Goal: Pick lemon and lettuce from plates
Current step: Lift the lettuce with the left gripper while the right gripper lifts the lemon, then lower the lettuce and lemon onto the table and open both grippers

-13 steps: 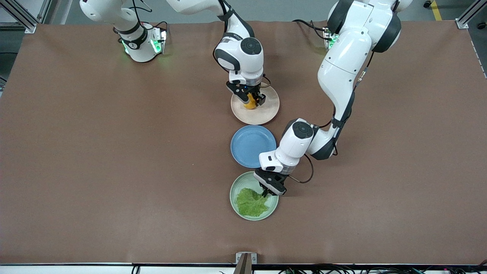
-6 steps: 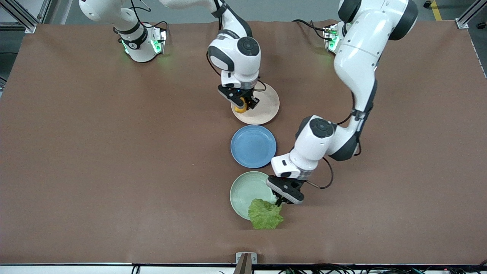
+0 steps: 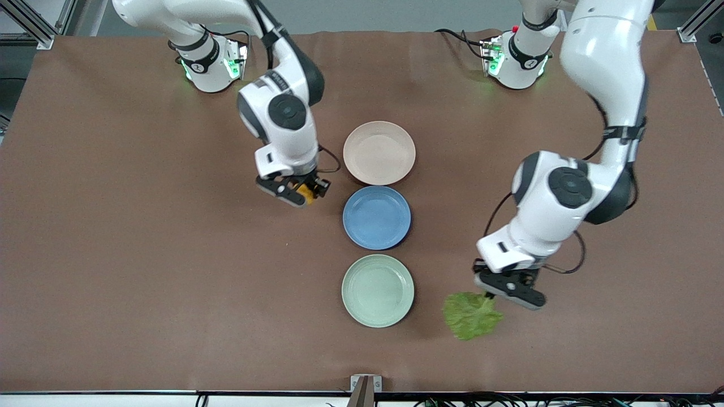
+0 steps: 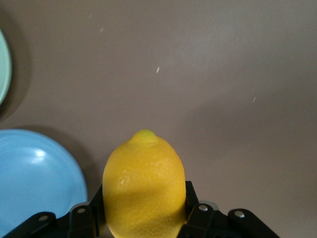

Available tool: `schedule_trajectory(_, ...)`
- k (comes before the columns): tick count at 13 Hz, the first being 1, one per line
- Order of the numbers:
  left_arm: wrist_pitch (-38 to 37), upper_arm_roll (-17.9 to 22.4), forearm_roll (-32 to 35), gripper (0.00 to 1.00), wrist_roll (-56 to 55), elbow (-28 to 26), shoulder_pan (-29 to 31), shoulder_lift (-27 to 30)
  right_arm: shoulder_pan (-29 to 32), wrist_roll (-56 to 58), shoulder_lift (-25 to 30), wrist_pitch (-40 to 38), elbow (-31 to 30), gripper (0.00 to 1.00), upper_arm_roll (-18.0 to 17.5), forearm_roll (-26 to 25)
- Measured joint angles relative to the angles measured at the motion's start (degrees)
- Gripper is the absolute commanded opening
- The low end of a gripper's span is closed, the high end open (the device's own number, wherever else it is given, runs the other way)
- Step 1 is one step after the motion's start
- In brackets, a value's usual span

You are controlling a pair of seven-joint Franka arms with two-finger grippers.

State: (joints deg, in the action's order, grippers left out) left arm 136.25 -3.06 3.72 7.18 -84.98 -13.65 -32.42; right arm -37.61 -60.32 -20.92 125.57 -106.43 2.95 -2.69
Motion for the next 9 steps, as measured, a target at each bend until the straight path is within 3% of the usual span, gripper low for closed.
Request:
schedule_trajectory(2,-2.58,-0.03,0.01,0.03,0.45,-6.10,3.47,4.51,6.21,14.39,-0.13,0.10,-0.32,0.01,0.08,3.70)
schedule_trajectory(5,-2.69,-0.03,0.02,0.03,0.53,-16.67,7.28,9.52,16.05,32.61,-0.46,0.45,-1.05,0.01,0.15,4.93)
schedule_trajectory(9,2.34,-0.02,0.04,0.02,0.53,-28.81,10.84,11.57,24.95,47.33,-3.44,6.02,-2.56,0.01,0.03,5.12)
